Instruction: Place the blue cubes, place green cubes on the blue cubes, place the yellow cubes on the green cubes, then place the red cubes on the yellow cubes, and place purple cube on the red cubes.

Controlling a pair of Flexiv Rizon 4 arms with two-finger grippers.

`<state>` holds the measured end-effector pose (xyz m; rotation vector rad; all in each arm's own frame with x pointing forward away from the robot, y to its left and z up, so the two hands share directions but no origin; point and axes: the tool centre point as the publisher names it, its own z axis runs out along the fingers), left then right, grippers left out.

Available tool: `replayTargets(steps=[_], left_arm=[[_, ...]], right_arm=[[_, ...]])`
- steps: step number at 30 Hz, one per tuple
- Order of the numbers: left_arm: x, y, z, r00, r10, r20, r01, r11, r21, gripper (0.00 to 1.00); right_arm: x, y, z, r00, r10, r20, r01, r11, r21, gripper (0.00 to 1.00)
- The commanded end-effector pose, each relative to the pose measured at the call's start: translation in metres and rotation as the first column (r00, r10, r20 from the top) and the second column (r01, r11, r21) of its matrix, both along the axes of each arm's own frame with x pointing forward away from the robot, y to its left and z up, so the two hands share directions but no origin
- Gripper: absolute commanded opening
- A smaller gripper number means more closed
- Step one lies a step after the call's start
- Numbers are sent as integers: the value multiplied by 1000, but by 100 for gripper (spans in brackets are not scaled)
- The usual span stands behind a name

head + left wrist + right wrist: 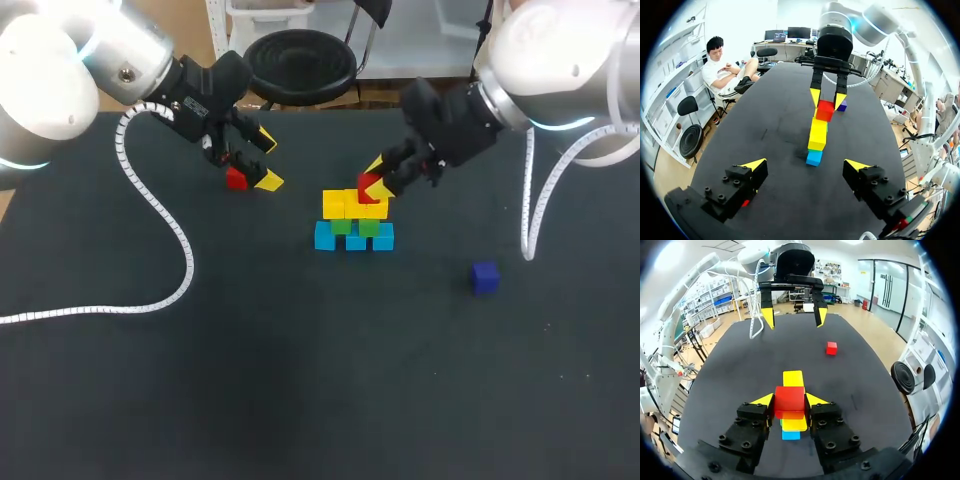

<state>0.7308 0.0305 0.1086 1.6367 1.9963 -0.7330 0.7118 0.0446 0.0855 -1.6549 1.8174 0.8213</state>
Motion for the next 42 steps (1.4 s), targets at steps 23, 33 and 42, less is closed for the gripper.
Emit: replayTargets(steps=[23,33,42], left_arm=[[0,0,0,1000,0,1,0,1000,0,100],[0,0,0,1000,0,1,0,1000,0,100],[0,0,0,1000,0,1,0,1000,0,100]], right_arm=[[5,1,-3,1000,-4,-11,4,1000,-7,25],[3,0,1,1000,-21,-2,21,1000,-1,100],[-6,-17,12,998,-39,54,38,999,17,100]])
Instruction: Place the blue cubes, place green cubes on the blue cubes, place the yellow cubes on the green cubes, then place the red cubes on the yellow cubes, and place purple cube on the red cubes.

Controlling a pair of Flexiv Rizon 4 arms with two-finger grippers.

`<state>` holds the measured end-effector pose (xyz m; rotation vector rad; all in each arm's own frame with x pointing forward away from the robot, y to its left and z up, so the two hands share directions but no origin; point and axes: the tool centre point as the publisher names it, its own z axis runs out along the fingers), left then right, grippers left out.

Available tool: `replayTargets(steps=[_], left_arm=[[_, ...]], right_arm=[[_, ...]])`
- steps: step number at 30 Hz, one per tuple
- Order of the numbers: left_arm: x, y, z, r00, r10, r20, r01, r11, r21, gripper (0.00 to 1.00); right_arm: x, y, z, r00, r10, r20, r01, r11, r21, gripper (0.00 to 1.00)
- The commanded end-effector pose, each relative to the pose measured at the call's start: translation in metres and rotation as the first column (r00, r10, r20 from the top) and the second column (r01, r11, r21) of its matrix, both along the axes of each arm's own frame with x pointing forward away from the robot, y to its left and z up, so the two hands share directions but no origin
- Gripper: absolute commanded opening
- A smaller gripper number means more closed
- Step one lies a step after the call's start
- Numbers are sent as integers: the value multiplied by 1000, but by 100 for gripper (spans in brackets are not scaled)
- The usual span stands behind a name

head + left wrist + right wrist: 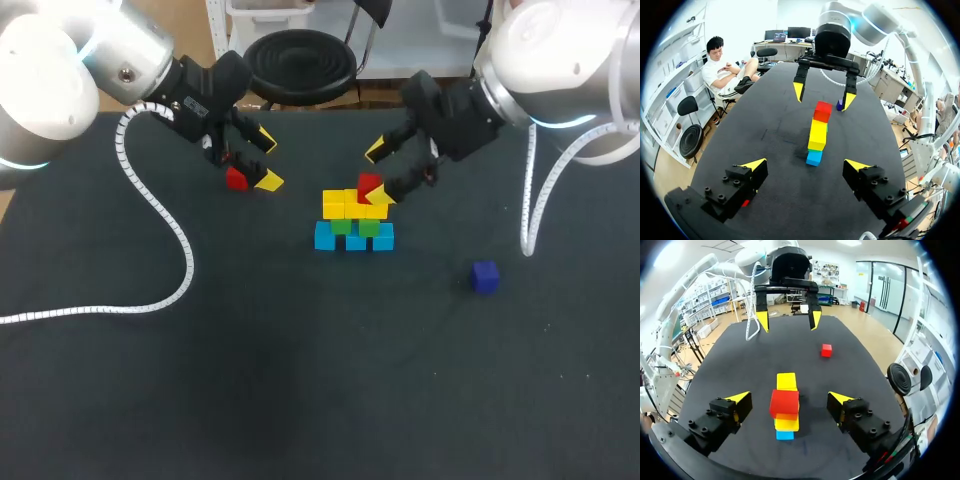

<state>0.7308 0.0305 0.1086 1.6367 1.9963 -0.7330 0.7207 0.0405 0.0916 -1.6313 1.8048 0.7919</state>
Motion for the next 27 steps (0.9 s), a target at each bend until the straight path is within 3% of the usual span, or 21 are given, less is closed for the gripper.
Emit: replayTargets(steps=[1,8,17,22,24,27], left_arm=[[0,0,0,1000,0,1,0,1000,0,100],[0,0,0,1000,0,1,0,1000,0,100],[0,0,0,1000,0,1,0,1000,0,100],[0,0,0,1000,0,1,0,1000,0,100],[0,0,0,1000,0,1,0,1000,0,100],[0,0,0,1000,0,1,0,1000,0,100]], right_arm=[[-17,-16,8,999,-23,36,23,1000,5,100],[-39,-27,32,994,-25,106,25,1000,-3,100],[-61,-34,40,992,-25,124,24,1000,9,100],[-66,-54,36,989,-55,135,44,996,78,100],[-65,-63,36,989,-35,141,13,988,156,100],[-62,-72,38,990,18,141,-47,978,203,100]])
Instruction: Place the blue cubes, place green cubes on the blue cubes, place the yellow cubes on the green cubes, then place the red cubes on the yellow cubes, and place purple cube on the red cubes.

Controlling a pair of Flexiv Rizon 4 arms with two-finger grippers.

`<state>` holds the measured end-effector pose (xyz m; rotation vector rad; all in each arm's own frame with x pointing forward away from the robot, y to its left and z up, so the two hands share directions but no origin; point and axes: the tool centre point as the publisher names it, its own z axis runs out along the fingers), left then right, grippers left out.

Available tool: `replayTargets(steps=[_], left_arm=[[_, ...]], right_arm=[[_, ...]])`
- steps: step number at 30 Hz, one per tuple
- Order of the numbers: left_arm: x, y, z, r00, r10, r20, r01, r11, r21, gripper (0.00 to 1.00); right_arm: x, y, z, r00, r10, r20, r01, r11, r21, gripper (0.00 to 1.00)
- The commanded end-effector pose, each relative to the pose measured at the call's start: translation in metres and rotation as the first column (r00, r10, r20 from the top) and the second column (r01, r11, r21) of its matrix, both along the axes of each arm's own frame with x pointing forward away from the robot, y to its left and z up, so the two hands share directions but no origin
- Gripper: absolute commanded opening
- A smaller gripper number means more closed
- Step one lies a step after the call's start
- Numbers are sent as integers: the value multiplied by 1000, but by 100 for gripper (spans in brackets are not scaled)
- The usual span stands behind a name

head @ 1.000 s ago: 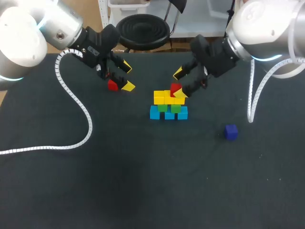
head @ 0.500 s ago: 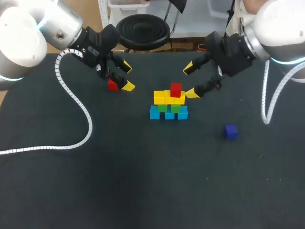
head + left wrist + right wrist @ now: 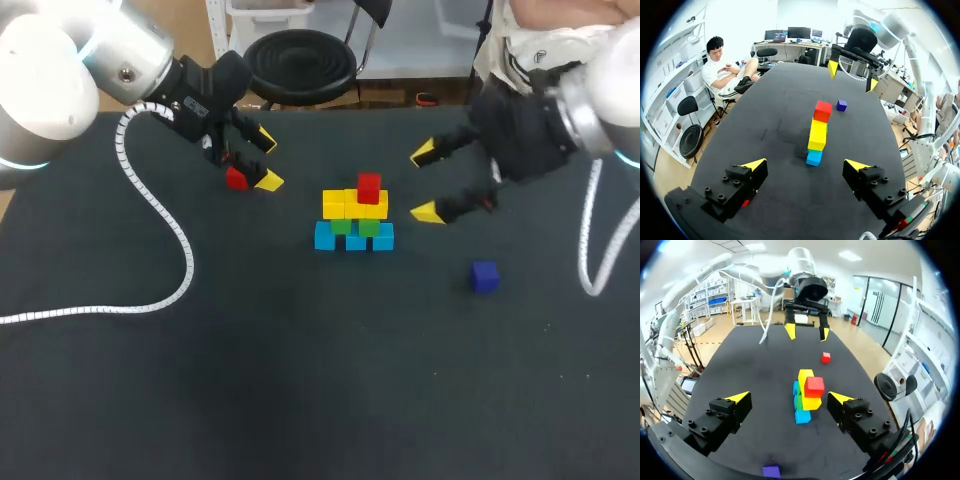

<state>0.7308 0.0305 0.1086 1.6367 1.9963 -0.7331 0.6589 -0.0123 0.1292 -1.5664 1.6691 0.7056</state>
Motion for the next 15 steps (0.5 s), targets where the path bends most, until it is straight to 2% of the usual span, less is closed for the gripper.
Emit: replayTargets(steps=[1,12,15], left_arm=[[0,0,0,1000,0,1,0,1000,0,100],[0,0,0,1000,0,1,0,1000,0,100],[0,0,0,1000,0,1,0,1000,0,100]], right_arm=[[1,-22,1,996,94,0,-93,985,143,100],[15,-47,20,990,134,34,-138,982,128,100],[18,-50,18,992,130,3,-129,982,135,100]])
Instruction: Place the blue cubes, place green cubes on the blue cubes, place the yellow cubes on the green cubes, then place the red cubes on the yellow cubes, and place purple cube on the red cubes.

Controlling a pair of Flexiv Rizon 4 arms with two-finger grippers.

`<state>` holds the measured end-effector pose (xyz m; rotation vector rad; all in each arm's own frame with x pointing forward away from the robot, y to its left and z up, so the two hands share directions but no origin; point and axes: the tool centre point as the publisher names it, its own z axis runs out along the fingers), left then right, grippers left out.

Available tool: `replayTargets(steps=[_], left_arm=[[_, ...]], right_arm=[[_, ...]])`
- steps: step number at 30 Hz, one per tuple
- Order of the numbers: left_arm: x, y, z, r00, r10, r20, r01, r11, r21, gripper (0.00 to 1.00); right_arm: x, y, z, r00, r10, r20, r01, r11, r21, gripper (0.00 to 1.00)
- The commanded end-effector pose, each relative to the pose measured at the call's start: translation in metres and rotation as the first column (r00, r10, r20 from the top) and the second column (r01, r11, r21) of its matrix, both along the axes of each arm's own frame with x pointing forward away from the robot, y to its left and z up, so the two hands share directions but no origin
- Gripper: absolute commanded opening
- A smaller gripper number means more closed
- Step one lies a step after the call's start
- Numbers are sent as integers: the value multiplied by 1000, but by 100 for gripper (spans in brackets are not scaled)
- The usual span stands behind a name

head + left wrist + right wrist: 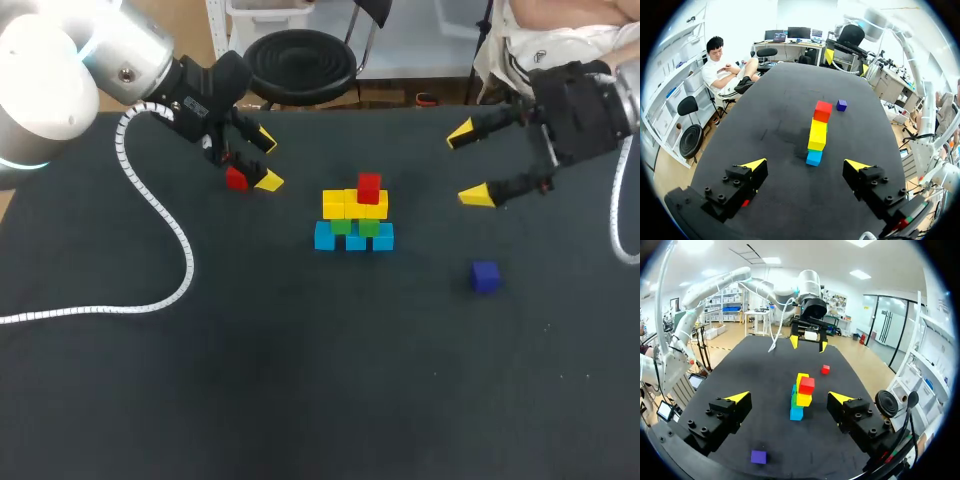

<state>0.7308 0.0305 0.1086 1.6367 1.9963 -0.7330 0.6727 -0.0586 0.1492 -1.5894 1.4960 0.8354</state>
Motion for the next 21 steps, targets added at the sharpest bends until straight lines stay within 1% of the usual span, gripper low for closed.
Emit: replayTargets(steps=[1,12,13,14,15,16,17,18,19,21], left_arm=[[0,0,0,1000,0,1,0,1000,0,100],[0,0,0,1000,0,1,0,1000,0,100],[12,14,-6,999,36,-3,-36,999,-20,100],[19,21,-8,999,47,7,-47,999,-3,100],[30,32,-10,998,53,38,-55,998,41,100],[38,40,-9,996,49,72,-53,997,55,100],[46,47,-8,996,57,67,-63,993,97,100],[51,51,-6,998,55,44,-59,994,94,100],[55,53,-2,999,13,41,-17,995,94,100],[58,53,2,996,-50,70,40,989,139,100]], right_arm=[[4,-3,-2,1000,12,-27,-12,1000,10,100],[4,-3,-2,1000,12,-27,-12,1000,10,100],[4,-3,-2,1000,12,-27,-12,1000,10,100],[4,-3,-2,1000,12,-27,-12,1000,10,100],[4,-3,-2,1000,12,-27,-12,1000,10,100],[4,-3,-2,1000,12,-27,-12,1000,10,100],[4,-3,-2,1000,12,-27,-12,1000,10,100],[4,-3,-2,1000,12,-27,-12,1000,10,100],[4,-3,-2,1000,12,-27,-12,1000,10,100],[4,-3,-2,1000,12,-27,-12,1000,10,100]])
